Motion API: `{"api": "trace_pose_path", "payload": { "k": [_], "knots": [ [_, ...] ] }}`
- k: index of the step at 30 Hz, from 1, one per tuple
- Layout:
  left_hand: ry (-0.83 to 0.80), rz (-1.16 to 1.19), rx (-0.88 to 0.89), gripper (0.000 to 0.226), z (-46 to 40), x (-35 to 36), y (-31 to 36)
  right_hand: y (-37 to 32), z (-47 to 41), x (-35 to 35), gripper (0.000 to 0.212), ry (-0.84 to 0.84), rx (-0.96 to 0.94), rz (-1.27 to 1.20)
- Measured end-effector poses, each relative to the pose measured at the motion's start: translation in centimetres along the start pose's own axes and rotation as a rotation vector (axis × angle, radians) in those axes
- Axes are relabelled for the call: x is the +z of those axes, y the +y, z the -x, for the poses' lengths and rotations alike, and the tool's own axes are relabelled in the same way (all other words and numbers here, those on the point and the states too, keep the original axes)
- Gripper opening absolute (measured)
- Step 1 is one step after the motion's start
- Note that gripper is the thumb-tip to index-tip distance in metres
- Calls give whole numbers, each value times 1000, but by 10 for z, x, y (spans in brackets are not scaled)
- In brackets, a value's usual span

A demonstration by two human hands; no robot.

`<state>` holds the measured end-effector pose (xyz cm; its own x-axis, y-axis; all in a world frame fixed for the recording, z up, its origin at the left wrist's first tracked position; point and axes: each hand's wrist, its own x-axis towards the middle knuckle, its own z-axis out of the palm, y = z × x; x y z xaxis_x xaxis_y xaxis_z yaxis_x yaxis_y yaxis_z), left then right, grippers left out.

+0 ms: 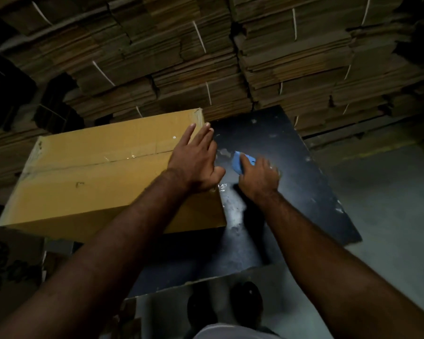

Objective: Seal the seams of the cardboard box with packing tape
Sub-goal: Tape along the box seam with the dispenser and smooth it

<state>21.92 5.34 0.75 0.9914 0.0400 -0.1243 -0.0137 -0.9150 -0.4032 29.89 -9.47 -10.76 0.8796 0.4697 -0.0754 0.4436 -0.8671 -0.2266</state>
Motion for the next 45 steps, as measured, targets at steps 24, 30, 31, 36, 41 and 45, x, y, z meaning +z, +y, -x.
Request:
{"api": "trace_pose_path", "payload": {
  "k": [24,30,31,36,41,45],
  "knots": [
    [70,462,-238,77,49,15,11,-65,41,-69,45,-73,-126,-1257],
    [78,575,-176,84,47,21,14,-101,21,-67,59,-269,-77,-1281],
    [79,581,-185,84,46,21,12,-102,15,-69,58,-303,-60,-1313],
    [60,566,-222,78,39,23,10,-102,3,-70,65,-279,-26,-1318],
    [59,572,-196,76,42,24,9,-104,2,-53,67,-301,-10,-1360],
    [65,576,-212,74,39,24,5,-109,-19,-63,61,-405,24,-1328]
  ]
}}
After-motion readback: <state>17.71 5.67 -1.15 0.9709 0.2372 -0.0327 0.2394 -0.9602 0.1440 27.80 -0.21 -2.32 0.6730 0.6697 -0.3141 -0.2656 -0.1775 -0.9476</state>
